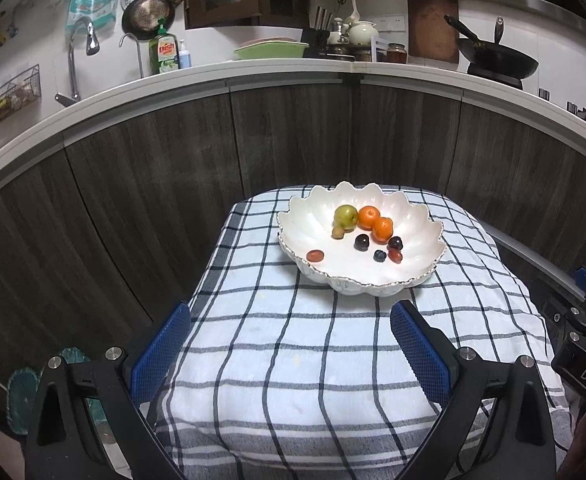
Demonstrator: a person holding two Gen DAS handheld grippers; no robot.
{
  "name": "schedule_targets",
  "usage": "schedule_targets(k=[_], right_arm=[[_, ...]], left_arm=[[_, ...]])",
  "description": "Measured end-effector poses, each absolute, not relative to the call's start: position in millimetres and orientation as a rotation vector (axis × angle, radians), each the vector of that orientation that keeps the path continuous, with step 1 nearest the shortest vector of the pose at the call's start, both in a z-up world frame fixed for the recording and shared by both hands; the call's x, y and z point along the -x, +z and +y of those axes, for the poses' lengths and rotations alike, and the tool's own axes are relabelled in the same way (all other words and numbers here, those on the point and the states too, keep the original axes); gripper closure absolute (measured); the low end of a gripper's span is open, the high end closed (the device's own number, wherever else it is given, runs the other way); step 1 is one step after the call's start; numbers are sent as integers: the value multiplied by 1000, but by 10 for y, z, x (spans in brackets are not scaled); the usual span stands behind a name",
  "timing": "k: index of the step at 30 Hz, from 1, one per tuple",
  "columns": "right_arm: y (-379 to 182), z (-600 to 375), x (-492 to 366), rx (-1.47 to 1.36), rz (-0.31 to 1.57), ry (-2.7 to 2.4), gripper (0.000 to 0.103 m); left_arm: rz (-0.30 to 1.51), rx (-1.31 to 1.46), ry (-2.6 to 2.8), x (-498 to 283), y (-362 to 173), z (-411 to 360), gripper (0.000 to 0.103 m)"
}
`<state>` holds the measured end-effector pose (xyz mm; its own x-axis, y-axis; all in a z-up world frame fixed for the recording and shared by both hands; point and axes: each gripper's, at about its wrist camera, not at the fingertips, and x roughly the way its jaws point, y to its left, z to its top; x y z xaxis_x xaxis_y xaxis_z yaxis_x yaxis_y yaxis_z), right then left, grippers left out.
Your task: Organize fruits
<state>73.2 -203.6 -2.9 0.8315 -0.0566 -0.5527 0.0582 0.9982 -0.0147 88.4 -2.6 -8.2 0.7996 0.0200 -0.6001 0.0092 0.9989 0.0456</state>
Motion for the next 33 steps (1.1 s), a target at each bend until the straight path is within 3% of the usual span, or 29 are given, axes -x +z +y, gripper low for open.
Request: schedule_targets(k=[33], right_arm=[[17, -2067, -613, -3, 561, -76, 24]], left_arm=[[624, -37, 1, -774, -50, -15, 1]])
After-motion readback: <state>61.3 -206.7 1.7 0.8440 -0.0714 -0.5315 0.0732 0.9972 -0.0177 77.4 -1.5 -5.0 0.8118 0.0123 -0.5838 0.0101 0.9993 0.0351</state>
